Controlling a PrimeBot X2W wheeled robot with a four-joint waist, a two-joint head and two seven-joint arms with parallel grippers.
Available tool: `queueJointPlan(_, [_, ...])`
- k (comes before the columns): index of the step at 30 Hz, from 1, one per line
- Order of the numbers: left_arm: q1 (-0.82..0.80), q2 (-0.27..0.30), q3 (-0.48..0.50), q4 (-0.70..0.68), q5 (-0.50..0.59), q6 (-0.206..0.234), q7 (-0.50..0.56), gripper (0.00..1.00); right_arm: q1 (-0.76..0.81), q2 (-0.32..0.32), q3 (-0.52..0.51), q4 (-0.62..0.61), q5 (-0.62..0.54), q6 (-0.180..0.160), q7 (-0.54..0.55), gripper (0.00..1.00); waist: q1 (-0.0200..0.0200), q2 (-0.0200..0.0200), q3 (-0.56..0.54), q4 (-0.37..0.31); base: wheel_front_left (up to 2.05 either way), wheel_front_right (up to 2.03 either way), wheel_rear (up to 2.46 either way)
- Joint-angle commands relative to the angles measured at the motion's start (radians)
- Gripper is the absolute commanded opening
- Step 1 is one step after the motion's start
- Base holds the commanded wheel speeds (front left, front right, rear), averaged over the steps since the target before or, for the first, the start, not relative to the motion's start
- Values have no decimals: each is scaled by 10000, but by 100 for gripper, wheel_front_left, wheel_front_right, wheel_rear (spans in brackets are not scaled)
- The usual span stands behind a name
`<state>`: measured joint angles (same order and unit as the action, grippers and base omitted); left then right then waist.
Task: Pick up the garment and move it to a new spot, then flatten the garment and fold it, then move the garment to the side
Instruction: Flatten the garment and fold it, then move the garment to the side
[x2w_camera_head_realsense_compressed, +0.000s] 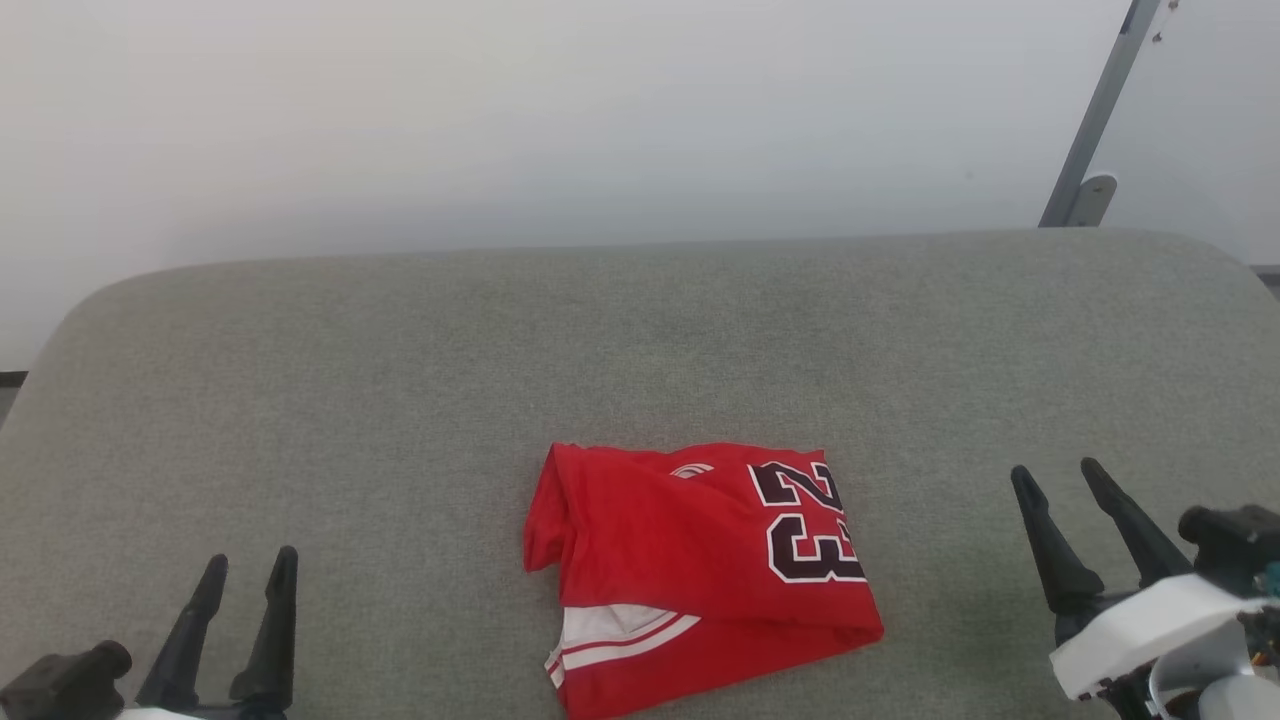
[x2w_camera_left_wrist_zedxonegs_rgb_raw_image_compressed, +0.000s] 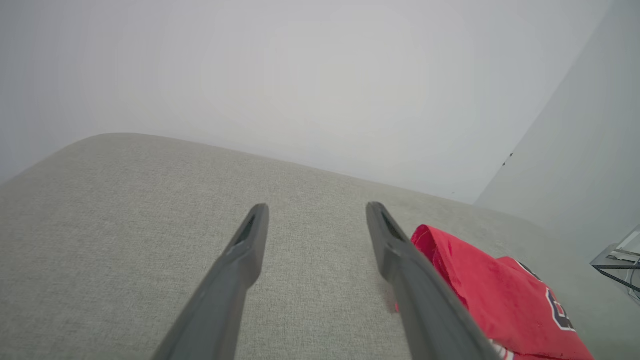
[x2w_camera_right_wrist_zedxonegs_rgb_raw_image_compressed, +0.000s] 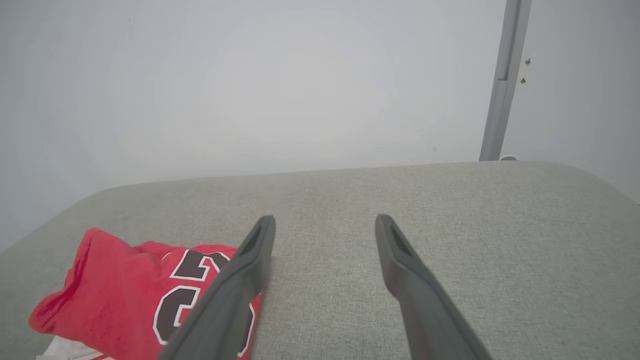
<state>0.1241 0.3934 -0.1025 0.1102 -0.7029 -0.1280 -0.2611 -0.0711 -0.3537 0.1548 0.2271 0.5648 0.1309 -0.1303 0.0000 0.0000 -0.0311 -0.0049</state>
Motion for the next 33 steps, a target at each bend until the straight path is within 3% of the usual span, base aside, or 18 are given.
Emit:
queueJointPlan(1, [102,-16,-15,25,63,-39,-44,100,101,39,-20,62,21,-5,-207,100,0,0,-26,17,0,0,0])
queueJointPlan(12, [424,-201,73,229,-90,-39,-44,100,434,241,32,748,229,-5,-1189,100,0,0,-239,132,0,0,0])
queueJointPlan(33, [542,-246,169,283,-85,-39,-44,100,705,645,-119,711,-55,-5,-1357,100,0,0,-264,197,0,0,0])
